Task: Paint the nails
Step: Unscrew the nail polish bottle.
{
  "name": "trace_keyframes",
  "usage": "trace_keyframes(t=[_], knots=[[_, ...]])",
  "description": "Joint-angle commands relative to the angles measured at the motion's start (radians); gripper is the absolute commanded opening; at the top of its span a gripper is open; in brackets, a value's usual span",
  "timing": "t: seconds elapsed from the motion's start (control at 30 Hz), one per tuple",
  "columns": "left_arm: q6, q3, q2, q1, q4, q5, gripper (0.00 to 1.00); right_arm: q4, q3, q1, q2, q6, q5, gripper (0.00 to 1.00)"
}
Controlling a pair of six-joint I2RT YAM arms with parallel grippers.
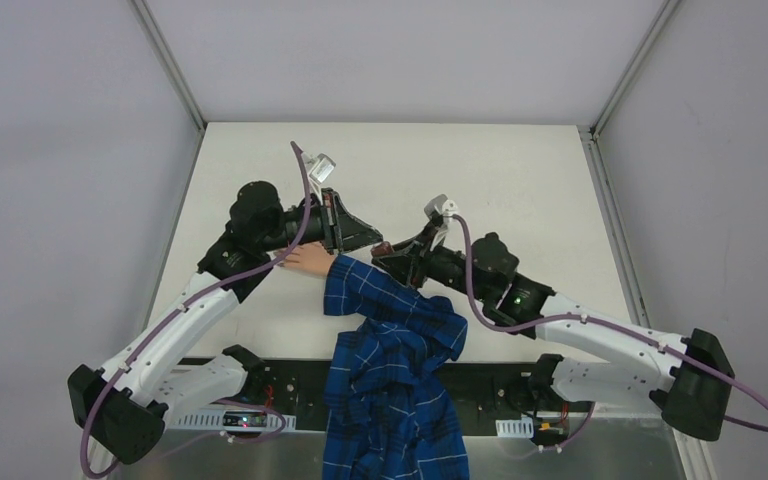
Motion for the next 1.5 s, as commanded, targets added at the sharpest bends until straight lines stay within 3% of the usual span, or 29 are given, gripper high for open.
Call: trace_keyframes(t=[0.0, 0.3, 0.5, 0.6, 0.73, 0.83, 0.87, 0.93, 1.03, 1.13, 1.27, 1.47], knots=[[0.031, 0.014, 0.002, 0.018, -0.065, -0.111, 0.0, -0.031, 0.118, 0.057, 0.073, -0.165, 0.397, 0.0], [0.002, 0.018, 0.043, 0.069, -0.188, -0.258, 0.0, 0.036, 0.347, 0.187, 0.385, -0.387, 0.828, 0.0], [0.041, 0.027, 0.025, 0.078, -0.203, -0.276, 0.0, 0.029, 0.405, 0.19, 0.448, -0.345, 0.795, 0.0], [0.068, 0.03, 0.001, 0.078, -0.203, -0.284, 0.26, -0.01, 0.396, 0.185, 0.433, -0.317, 0.774, 0.0], [0.114, 0.037, -0.045, 0.078, -0.203, -0.292, 0.75, -0.068, 0.337, 0.168, 0.367, -0.26, 0.728, 0.0], [0.151, 0.034, -0.102, 0.078, -0.202, -0.333, 0.97, -0.096, 0.263, 0.144, 0.285, -0.218, 0.681, 0.0], [0.166, 0.031, -0.118, 0.078, -0.203, -0.351, 0.99, -0.116, 0.242, 0.132, 0.259, -0.196, 0.655, 0.0], [0.19, 0.026, -0.145, 0.078, -0.203, -0.376, 0.99, -0.183, 0.214, 0.084, 0.207, -0.147, 0.547, 0.0], [0.225, 0.033, -0.153, 0.078, -0.203, -0.341, 0.99, -0.294, 0.195, -0.063, 0.138, -0.017, 0.172, 0.0], [0.262, 0.065, -0.119, 0.078, -0.202, -0.194, 0.99, -0.31, 0.175, -0.212, 0.089, 0.073, -0.241, 0.0], [0.254, 0.094, -0.064, 0.074, -0.174, 0.005, 0.99, -0.292, 0.179, -0.327, 0.081, 0.14, -0.672, 0.0], [0.191, 0.109, -0.004, 0.065, -0.116, 0.183, 0.99, -0.168, 0.156, -0.339, 0.093, 0.239, -0.92, 0.0]])
